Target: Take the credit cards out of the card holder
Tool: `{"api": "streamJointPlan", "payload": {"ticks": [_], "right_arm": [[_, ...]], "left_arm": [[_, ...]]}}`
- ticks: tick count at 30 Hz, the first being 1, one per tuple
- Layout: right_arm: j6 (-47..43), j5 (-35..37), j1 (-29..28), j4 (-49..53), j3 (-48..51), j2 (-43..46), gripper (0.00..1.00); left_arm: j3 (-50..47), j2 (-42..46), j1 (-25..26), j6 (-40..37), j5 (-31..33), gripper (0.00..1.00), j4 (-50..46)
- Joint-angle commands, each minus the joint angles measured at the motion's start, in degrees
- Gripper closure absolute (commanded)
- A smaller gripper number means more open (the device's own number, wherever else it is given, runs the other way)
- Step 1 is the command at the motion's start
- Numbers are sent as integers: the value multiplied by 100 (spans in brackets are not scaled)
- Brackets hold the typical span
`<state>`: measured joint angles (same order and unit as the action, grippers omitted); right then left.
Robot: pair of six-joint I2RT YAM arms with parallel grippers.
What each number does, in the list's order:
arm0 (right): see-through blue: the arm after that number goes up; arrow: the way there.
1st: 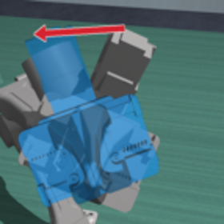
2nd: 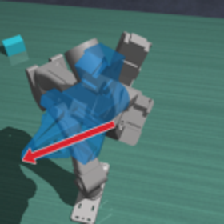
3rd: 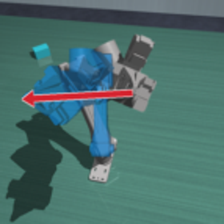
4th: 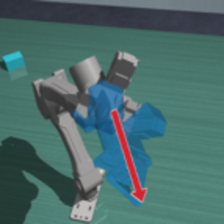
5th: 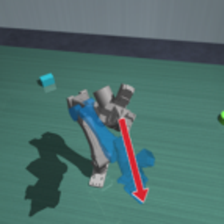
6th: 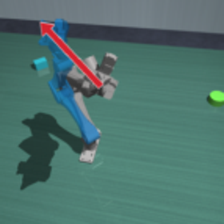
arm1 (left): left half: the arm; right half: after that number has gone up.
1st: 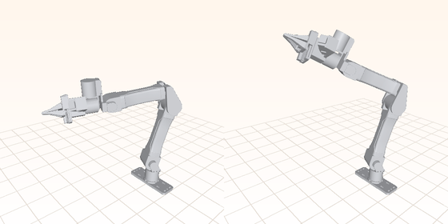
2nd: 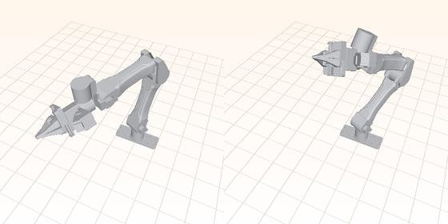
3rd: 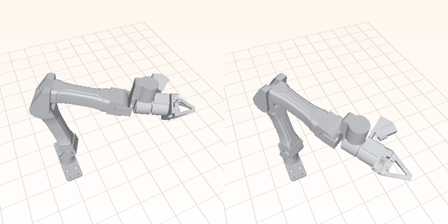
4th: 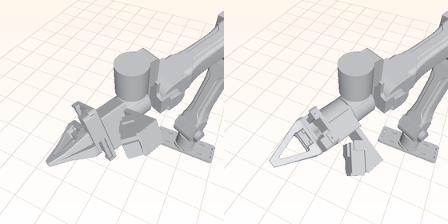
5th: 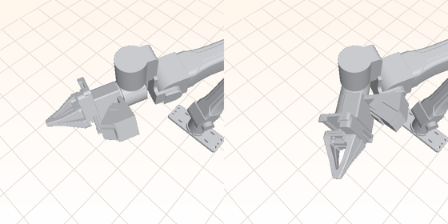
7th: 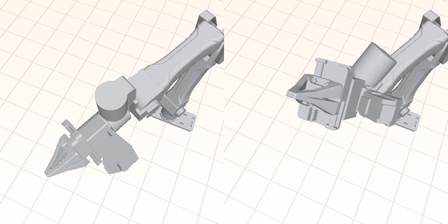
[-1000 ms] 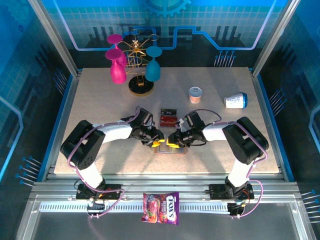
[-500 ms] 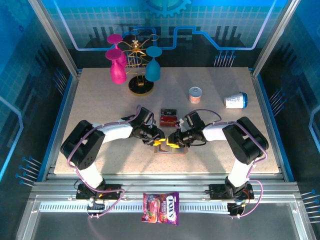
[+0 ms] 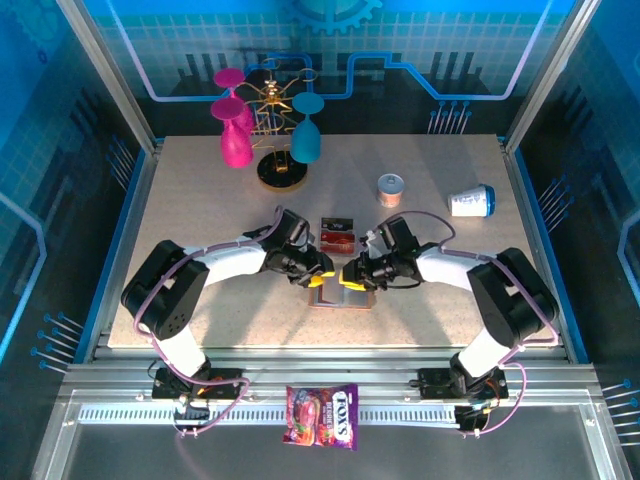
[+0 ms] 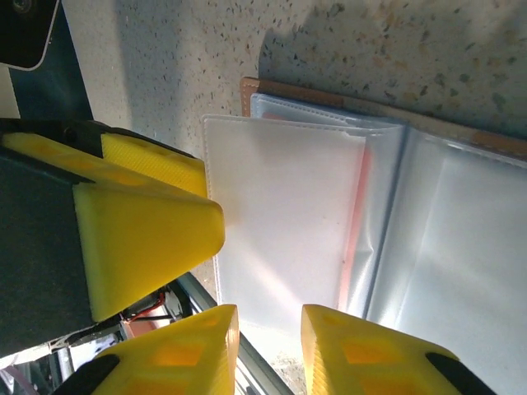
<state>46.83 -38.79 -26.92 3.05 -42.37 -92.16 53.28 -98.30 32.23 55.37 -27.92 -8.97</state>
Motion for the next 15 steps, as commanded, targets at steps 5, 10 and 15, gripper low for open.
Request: {"api": "streamJointPlan", "payload": {"ticks": [5,10,15], "right_arm": [[-404,303,310,1035,-284,535,72],[-710,424,621,1599,-395,851,72],[-901,484,979,1936,-360,1187,72]], "left_arm": [[335,88,148,-88,-214,63,8],[598,-148,275,-96,-385,62,1],[830,-415,402,-87,-510,57,42]]}}
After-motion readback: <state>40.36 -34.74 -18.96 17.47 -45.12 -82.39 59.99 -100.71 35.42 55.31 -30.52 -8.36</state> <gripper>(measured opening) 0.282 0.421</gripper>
